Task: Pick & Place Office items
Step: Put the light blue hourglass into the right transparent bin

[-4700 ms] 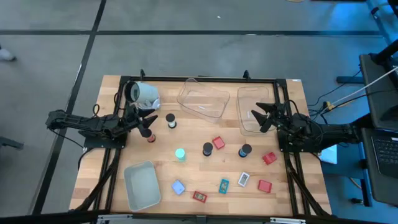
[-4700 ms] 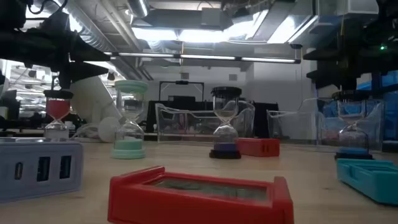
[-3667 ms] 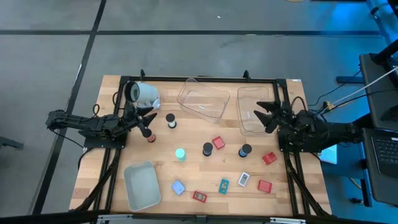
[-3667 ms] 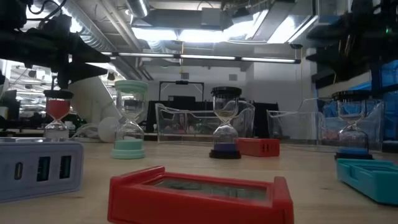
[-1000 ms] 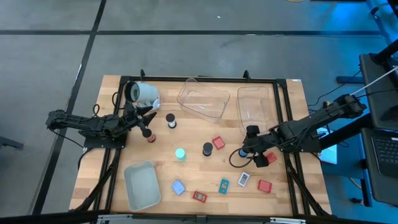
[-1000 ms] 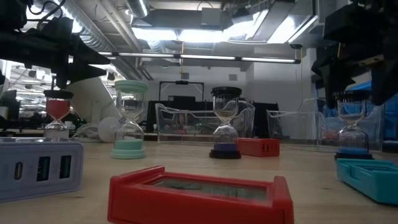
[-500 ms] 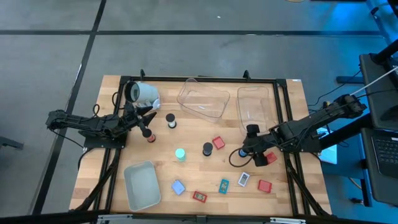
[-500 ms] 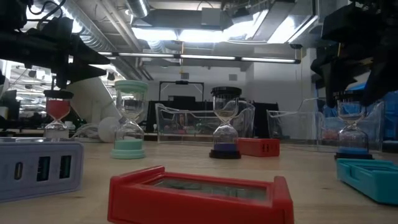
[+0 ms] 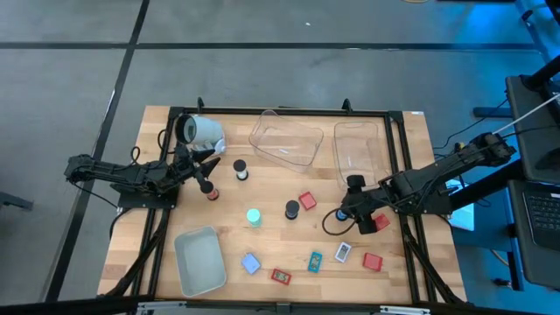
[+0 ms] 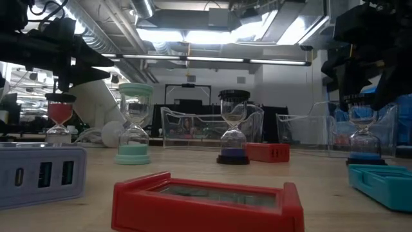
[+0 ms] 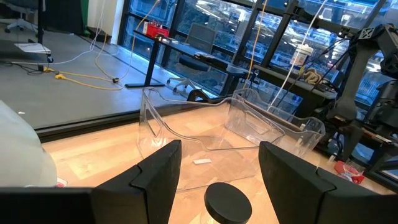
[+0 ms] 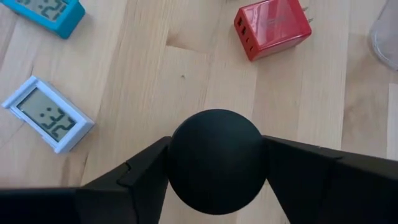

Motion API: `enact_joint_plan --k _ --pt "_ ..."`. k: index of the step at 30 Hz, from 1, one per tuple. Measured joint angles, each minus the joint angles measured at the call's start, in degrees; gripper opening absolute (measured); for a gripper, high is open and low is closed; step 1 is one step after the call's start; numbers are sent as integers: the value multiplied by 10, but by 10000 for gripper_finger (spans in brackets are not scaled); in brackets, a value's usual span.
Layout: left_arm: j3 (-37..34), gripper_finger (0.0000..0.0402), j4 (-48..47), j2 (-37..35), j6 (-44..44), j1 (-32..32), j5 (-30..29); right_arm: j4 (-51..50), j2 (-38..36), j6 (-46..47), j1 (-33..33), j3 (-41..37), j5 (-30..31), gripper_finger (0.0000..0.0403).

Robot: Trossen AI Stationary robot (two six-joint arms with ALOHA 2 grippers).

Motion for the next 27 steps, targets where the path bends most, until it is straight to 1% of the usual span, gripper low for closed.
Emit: enact_joint_plan --k 2,5,10,14,17,21,24,27 --pt "0 212 0 0 0 0 0 1 0 12 0 0 0 237" --pt "0 212 0 0 0 0 0 2 0 29 0 0 -1 215" --pt "0 212 0 0 0 0 0 -4 0 67 0 6 -6 214" --pt "0 212 0 0 0 0 0 0 0 72 0 44 -8 214" --pt "0 212 0 0 0 0 0 -3 0 57 0 87 -6 214" --pt "0 212 0 0 0 0 0 -16 0 15 -3 155 36 214" --pt "0 212 0 0 0 0 0 -71 0 -9 -22 211 82 214" --pt "0 212 0 0 0 0 0 -143 0 -28 -55 258 122 214"
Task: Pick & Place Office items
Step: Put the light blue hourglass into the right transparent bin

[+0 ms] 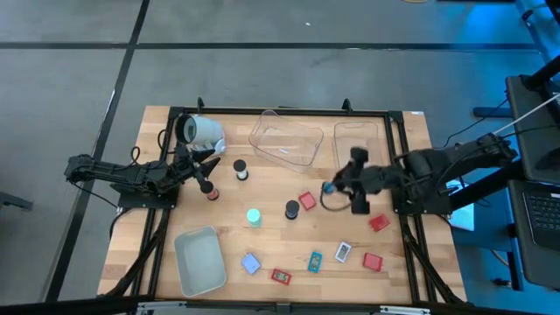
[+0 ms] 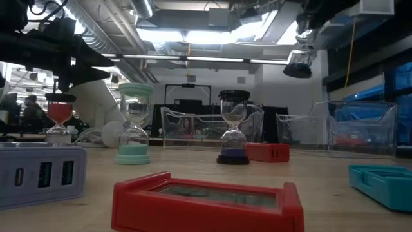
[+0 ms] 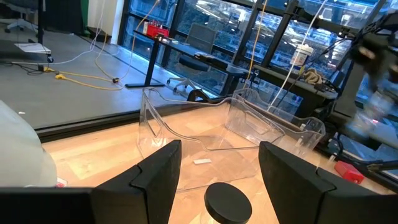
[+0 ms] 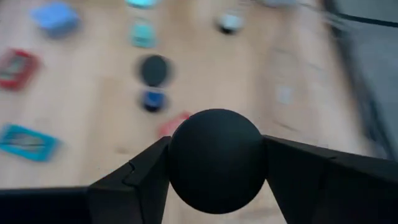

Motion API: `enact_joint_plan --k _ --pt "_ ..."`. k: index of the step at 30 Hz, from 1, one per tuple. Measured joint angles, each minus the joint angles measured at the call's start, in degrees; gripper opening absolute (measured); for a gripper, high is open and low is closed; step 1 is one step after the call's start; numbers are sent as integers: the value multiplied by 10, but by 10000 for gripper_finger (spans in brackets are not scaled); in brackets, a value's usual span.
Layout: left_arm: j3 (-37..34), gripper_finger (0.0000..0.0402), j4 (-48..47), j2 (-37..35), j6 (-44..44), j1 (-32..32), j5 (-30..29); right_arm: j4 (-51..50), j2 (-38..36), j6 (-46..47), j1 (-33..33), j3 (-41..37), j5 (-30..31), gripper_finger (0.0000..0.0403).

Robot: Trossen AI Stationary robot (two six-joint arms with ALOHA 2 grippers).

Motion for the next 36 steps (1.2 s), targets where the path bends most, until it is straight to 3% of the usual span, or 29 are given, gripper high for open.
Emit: enact_joint_plan --k 5,10,20,28,36 --pt "0 212 0 0 0 0 0 -70 0 -22 -85 32 26 214" --pt "0 212 0 0 0 0 0 -119 0 -41 -218 32 23 214" --pt "0 212 0 0 20 0 0 -59 0 -42 -456 -32 -64 214" --pt "0 212 0 0 30 0 0 24 0 25 -559 -128 -80 214" --pt "0 212 0 0 30 0 0 81 0 45 -617 -200 -84 214"
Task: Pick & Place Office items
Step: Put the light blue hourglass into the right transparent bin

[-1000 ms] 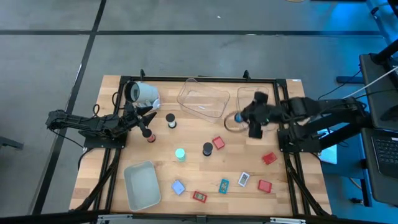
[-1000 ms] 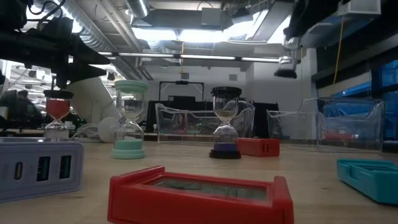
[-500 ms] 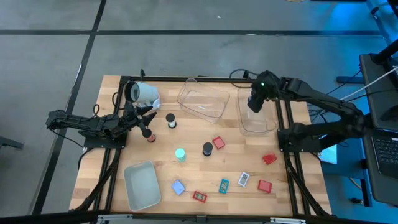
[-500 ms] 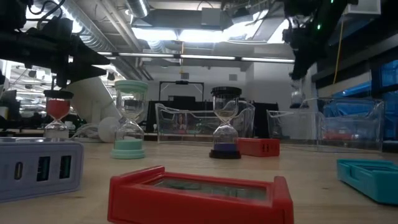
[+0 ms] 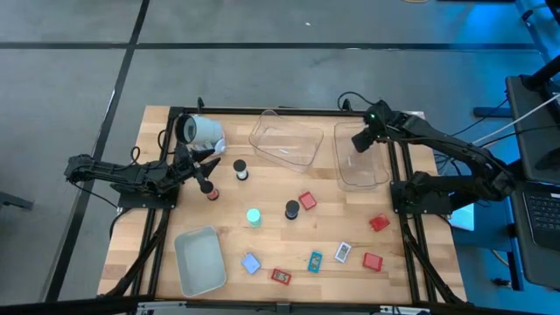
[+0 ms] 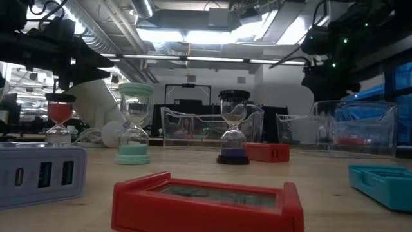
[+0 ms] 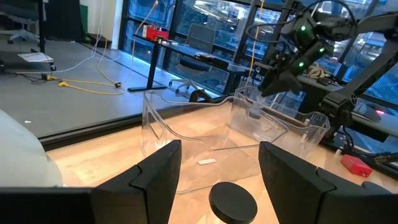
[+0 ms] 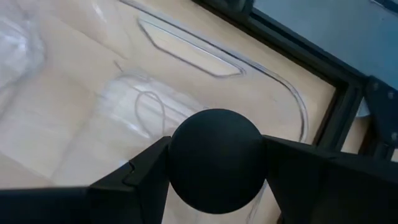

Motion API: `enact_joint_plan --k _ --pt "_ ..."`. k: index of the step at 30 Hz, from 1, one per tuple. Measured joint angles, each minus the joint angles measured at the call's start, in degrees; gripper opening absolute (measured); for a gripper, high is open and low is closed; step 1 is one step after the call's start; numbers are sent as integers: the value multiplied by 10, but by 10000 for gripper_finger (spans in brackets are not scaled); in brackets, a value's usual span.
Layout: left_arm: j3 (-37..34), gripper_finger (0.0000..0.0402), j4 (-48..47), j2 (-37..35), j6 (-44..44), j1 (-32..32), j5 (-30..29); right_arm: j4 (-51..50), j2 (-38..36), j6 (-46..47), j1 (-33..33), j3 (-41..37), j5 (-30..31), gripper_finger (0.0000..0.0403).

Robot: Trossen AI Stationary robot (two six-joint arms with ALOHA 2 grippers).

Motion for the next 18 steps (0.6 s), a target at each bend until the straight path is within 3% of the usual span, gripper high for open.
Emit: enact_joint_plan --k 8,18 --pt "0 212 0 0 0 0 0 48 0 1 -7 -28 -15 238" --pt "0 212 0 0 0 0 0 67 0 1 -7 -30 -14 229"
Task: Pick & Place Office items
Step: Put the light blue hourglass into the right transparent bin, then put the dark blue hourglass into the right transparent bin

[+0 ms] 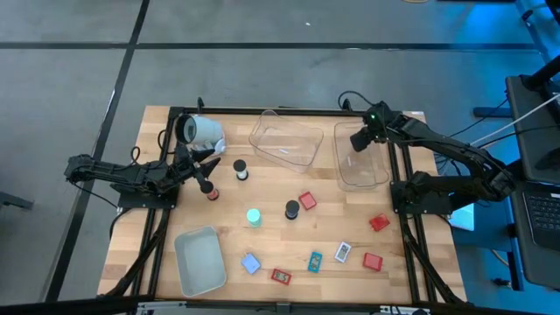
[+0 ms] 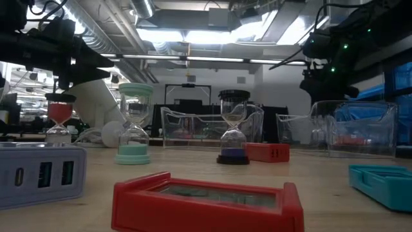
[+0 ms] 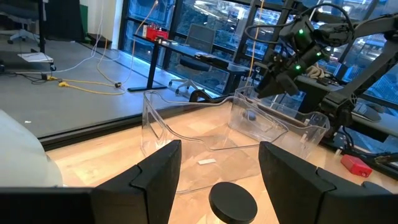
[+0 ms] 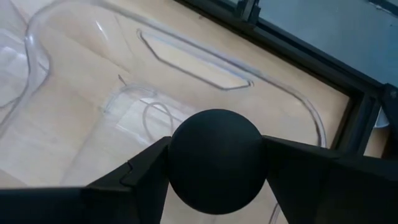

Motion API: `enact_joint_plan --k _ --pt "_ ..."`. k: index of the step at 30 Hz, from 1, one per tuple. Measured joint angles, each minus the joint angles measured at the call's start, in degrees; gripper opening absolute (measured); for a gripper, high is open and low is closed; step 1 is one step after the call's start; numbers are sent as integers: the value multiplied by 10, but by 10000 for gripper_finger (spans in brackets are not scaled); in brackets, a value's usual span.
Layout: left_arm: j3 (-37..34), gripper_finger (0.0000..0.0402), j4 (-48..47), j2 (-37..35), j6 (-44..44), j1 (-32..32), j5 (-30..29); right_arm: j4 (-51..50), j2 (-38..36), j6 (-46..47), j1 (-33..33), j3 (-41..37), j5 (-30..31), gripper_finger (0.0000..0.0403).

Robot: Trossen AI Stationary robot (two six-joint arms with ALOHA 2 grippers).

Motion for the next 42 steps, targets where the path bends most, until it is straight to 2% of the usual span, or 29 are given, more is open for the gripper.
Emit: enact_joint_plan --k 6,16,22,25,28,31,36,42 --pt "0 212 0 0 0 0 0 12 0 6 0 0 2 265" --pt "0 212 0 0 0 0 0 6 0 -14 0 5 -15 281" --pt "0 212 0 0 0 0 0 -64 0 -25 1 91 -19 313" --pt "0 212 0 0 0 0 0 -100 0 -14 15 142 -72 326" --pt "0 212 0 0 0 0 0 -69 0 -4 55 154 -175 329" --pt "0 212 0 0 0 0 0 20 0 -8 133 135 -236 326" --pt "0 212 0 0 0 0 0 176 0 -29 279 79 -243 320" --pt "0 212 0 0 0 0 0 316 0 -18 397 12 -239 334"
